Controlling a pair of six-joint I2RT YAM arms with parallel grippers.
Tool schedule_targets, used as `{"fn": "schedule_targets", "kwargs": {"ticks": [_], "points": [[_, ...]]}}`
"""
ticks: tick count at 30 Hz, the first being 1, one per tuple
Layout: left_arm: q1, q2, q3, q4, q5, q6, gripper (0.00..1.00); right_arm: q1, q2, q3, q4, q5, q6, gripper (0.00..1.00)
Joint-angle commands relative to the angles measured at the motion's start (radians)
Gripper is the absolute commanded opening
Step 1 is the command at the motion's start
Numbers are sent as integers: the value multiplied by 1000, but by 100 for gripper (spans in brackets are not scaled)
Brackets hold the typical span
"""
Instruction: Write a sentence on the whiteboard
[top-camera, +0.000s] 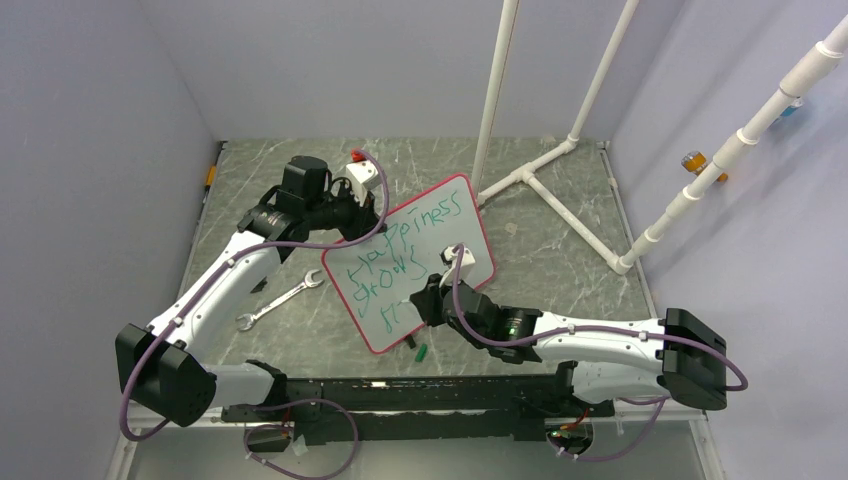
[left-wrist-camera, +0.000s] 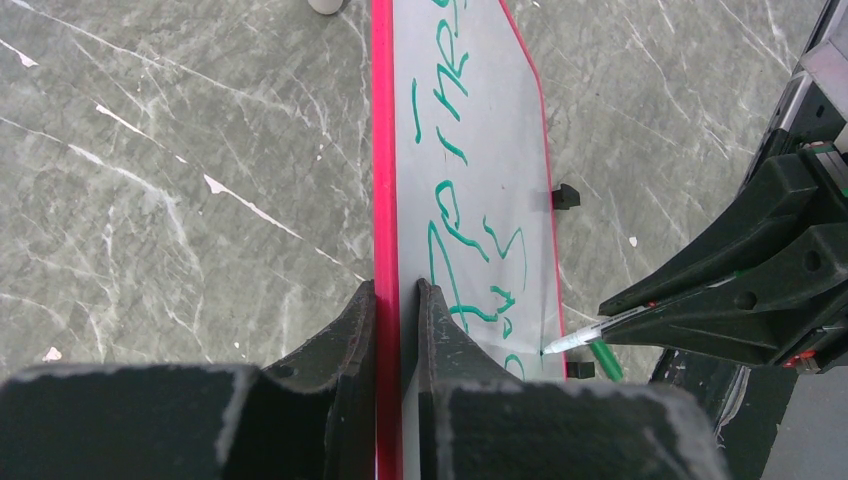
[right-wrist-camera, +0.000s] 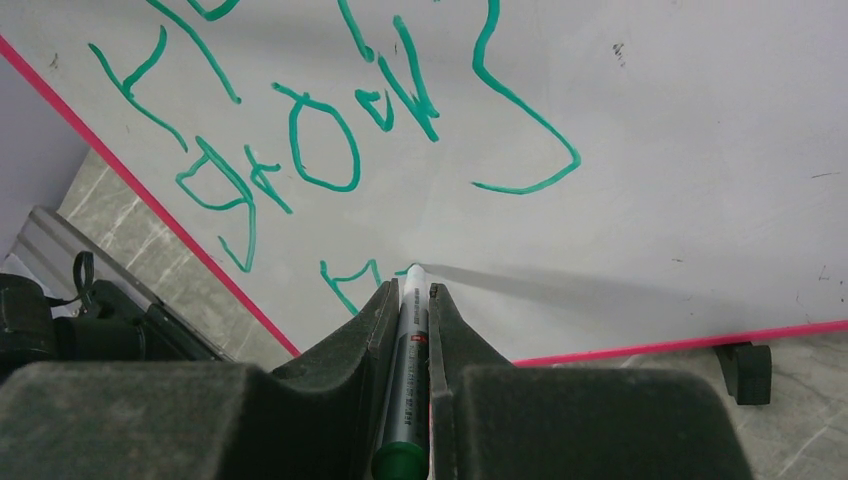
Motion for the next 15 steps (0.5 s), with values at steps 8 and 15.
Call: {"fn": "schedule_targets", "kwargs": {"ticks": [8, 15], "points": [[-1, -10, 23, 31, -55, 59, 0, 5, 51, 18, 72, -26, 10, 0], [-1, -11, 24, 30, -55, 59, 0, 12, 64, 14, 69, -24, 22, 0]]}}
